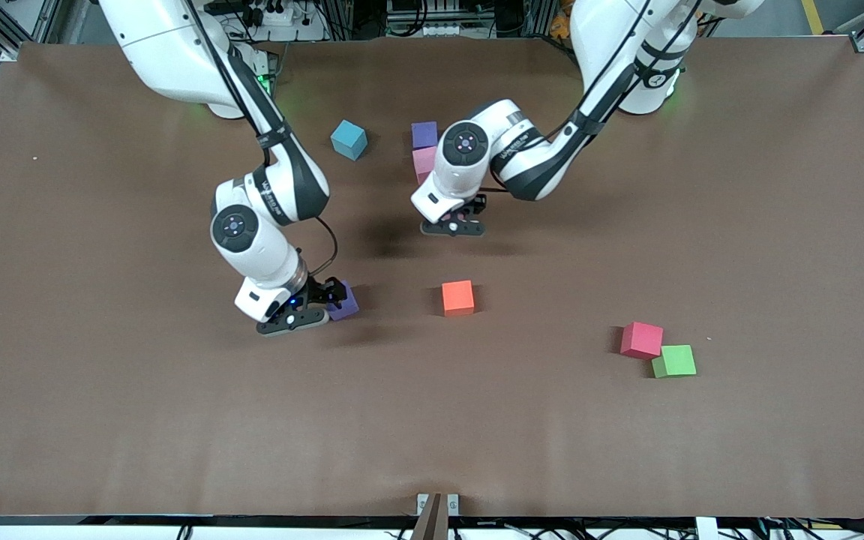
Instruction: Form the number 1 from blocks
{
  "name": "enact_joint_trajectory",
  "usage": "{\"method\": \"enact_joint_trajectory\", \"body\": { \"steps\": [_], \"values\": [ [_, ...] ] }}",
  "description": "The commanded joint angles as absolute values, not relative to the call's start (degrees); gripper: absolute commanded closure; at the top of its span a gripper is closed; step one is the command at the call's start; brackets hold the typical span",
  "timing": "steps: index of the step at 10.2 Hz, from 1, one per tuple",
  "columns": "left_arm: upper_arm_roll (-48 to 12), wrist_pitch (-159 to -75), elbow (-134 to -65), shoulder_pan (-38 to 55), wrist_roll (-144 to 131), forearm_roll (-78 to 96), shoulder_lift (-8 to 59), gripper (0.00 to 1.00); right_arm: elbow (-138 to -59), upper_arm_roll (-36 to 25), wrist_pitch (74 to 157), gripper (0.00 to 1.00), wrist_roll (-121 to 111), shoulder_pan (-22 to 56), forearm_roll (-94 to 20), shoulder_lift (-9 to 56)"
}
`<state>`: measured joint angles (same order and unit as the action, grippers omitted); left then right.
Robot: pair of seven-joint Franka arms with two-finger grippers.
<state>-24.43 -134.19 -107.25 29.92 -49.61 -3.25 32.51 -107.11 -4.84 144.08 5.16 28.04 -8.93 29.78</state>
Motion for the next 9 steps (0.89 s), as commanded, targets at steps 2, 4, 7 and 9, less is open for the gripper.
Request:
{"method": "enact_joint_trajectory", "body": {
  "steps": [2,4,7,9],
  "values": [
    [-23.55,-134.56,-105.12,33.74,-50.18,-2.29,35.76,1.0,-104.94,-4.39,144.66,0.0,4.83,29.61,-11.07,32.69],
    [-23.55,-134.65,-105.03,34.8,-51.59,-2.29,35.95,1.0,-104.94,-4.31,144.76,0.0,4.75,30.5,-11.25,33.13],
    [-23.55,-134.65,-104.94,35.85,-54.21,-2.28,36.82,1.0,-105.12,-4.31,145.28,0.0,4.31,31.55,-11.08,34.45],
    [-23.55,-134.65,-105.03,36.21,-55.28,-2.29,37.09,1.0,-105.64,-4.31,145.37,0.0,2.12,31.9,-11.07,35.07]
  ]
}}
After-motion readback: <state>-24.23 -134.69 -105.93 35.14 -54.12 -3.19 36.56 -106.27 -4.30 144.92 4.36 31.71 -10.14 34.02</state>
